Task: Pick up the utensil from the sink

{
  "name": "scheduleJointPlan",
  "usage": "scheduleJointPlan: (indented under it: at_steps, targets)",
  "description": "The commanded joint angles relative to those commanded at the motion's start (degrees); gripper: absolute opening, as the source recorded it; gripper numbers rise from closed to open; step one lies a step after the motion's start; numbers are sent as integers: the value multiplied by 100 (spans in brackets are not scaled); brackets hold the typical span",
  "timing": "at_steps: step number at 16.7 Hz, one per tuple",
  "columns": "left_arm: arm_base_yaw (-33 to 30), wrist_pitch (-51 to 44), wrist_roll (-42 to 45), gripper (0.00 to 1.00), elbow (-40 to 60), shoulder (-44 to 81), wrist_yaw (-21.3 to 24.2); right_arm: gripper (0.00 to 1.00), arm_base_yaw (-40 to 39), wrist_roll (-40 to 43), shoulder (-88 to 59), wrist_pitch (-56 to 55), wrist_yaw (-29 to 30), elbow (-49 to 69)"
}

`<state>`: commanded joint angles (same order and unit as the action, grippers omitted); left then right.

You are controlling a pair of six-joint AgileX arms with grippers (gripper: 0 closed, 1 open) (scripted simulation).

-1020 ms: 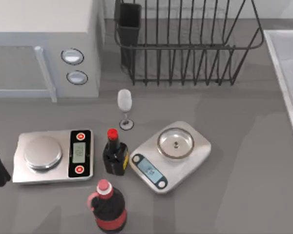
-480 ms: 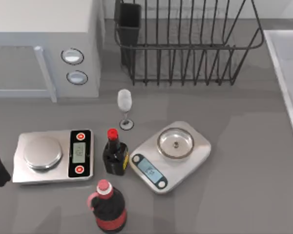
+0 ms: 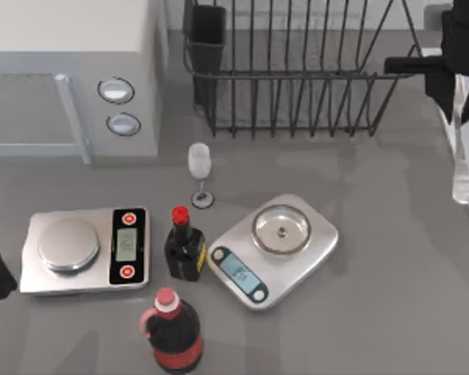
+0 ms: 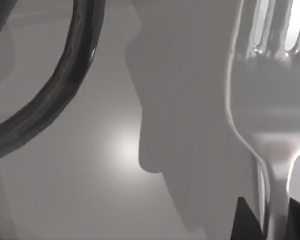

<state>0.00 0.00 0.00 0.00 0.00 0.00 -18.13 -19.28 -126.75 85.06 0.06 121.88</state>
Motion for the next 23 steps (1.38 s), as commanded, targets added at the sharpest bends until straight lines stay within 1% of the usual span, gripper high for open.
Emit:
scheduleJointPlan:
  at_steps: [2, 4, 7, 8, 10, 13, 18, 20, 23]
  targets:
    - [0, 0, 0, 100, 0, 0, 0, 0, -431, -427, 195, 167, 6, -39]
    - [0, 0, 0, 100, 0, 0, 0, 0, -615, -609, 303, 236, 9, -75]
    - [0, 0, 0, 100, 0, 0, 0, 0, -624, -618, 309, 239, 10, -78]
    - [0, 0, 0, 100, 0, 0, 0, 0, -499, -703, 257, 225, 166, -74]
    - [0, 0, 0, 100, 0, 0, 0, 0, -507, -701, 254, 133, 158, -167]
    - [0, 0, 0, 100, 0, 0, 0, 0, -540, -683, 262, -430, 121, -726]
    - [0, 0, 0, 100, 0, 0, 0, 0, -617, -650, 248, -1902, 37, -2159]
    - [0, 0, 0, 100, 0, 0, 0, 0, -639, -640, 246, -2183, 15, -2439]
    - [0, 0, 0, 100, 0, 0, 0, 0, -644, -638, 249, -2235, 10, -2491]
